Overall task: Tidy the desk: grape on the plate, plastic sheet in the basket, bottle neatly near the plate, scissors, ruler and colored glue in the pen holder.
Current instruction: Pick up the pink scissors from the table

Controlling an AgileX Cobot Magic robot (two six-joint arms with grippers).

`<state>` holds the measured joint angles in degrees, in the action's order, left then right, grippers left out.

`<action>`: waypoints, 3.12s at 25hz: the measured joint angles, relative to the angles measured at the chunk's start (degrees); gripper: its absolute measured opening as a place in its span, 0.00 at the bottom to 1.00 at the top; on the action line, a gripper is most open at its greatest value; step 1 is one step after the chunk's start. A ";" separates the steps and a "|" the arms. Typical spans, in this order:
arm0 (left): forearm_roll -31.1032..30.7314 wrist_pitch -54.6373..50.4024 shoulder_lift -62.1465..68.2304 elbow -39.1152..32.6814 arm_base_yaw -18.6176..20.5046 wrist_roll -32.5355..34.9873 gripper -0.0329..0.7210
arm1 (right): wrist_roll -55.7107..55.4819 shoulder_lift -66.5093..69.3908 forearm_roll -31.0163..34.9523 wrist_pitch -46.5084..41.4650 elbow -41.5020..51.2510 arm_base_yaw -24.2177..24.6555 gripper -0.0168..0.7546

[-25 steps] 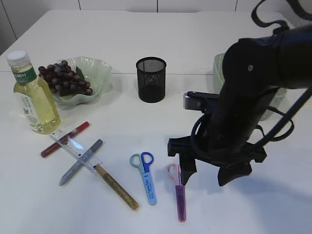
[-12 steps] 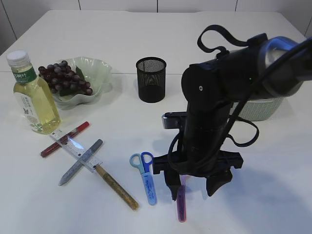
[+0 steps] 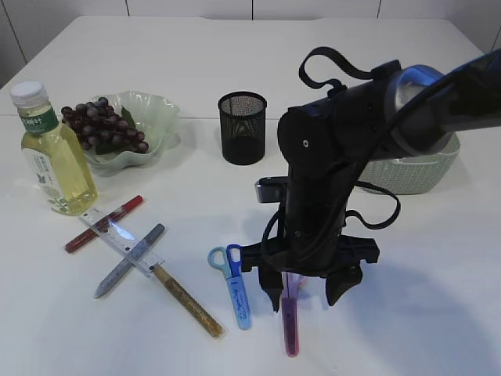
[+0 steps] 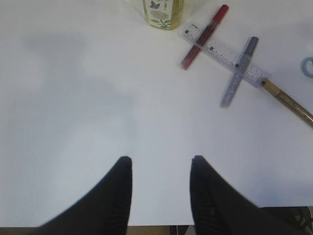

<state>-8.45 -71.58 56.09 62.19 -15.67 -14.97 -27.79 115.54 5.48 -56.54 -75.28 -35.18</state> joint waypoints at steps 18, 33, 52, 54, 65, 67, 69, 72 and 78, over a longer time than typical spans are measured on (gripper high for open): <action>-0.10 0.00 0.00 0.00 0.00 0.00 0.43 | -4.85 0.52 -3.08 1.78 0.00 -1.46 0.78; -0.10 0.00 0.00 0.00 0.00 0.00 0.43 | -5.02 2.51 -3.36 2.14 -0.50 -1.60 0.78; -0.12 0.00 0.00 0.00 0.00 0.13 0.43 | -5.16 3.26 -3.54 1.66 -0.50 -1.60 0.78; -0.12 0.00 0.00 0.00 0.00 0.13 0.43 | -5.16 3.26 -3.43 1.94 -0.50 -1.60 0.78; -0.12 0.00 0.00 0.00 0.00 0.13 0.43 | -5.16 3.91 -2.06 2.40 -0.62 -1.72 0.78; -0.12 0.00 0.00 0.00 0.00 0.13 0.43 | -5.16 3.91 -2.01 2.40 -0.62 -1.72 0.78; -0.12 0.00 0.00 0.00 0.00 0.13 0.43 | -5.16 3.91 -2.01 2.52 -0.62 -1.72 0.78; -0.12 0.00 0.00 0.00 0.00 0.13 0.43 | -5.16 4.04 -2.01 2.52 -0.65 -1.72 0.78; -0.12 0.00 0.00 0.00 0.00 0.17 0.43 | -5.04 4.17 -1.77 2.18 -0.87 -1.72 0.78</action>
<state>-8.58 -71.58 56.09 62.19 -15.67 -14.81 -32.83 119.72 3.72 -54.36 -76.16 -36.89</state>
